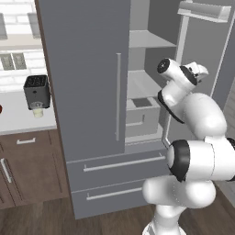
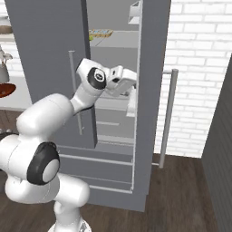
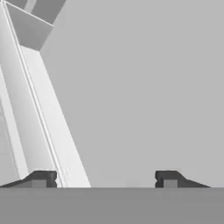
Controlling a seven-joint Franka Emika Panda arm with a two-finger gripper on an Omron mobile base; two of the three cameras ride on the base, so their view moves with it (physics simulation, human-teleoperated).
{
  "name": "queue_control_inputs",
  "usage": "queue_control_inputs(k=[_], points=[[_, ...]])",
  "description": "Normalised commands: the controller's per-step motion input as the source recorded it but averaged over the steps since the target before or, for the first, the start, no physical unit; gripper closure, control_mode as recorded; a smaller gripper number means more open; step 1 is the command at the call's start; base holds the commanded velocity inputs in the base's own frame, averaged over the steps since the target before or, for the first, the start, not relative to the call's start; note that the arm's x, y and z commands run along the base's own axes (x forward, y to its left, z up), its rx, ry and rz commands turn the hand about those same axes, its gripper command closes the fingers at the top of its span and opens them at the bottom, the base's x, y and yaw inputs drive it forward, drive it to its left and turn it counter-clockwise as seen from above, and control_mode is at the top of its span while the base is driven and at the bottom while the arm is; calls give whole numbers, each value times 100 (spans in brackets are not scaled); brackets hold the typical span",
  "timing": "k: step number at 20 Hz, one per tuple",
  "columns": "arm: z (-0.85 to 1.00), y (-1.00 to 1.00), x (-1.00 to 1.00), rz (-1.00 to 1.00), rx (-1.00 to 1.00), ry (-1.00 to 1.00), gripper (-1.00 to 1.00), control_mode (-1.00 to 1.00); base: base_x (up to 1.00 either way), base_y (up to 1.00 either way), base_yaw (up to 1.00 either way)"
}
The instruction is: Grab a lemon wedge from the fridge and one ice cube from the ice bowl, and put them in the glass of lemonade.
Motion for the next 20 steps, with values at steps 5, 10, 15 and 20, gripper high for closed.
queue_control_inputs(k=[5, 10, 15, 20], points=[[-10, -96, -1, -3, 0, 0, -100, -100, 0, 0, 0], [5, -1, -46, 1, 0, -6, -100, -100, 0, 0, 0], [23, 43, -51, 10, 0, 0, -100, -100, 0, 0, 0], [17, 87, -30, 19, 2, 0, -100, -100, 0, 0, 0]])
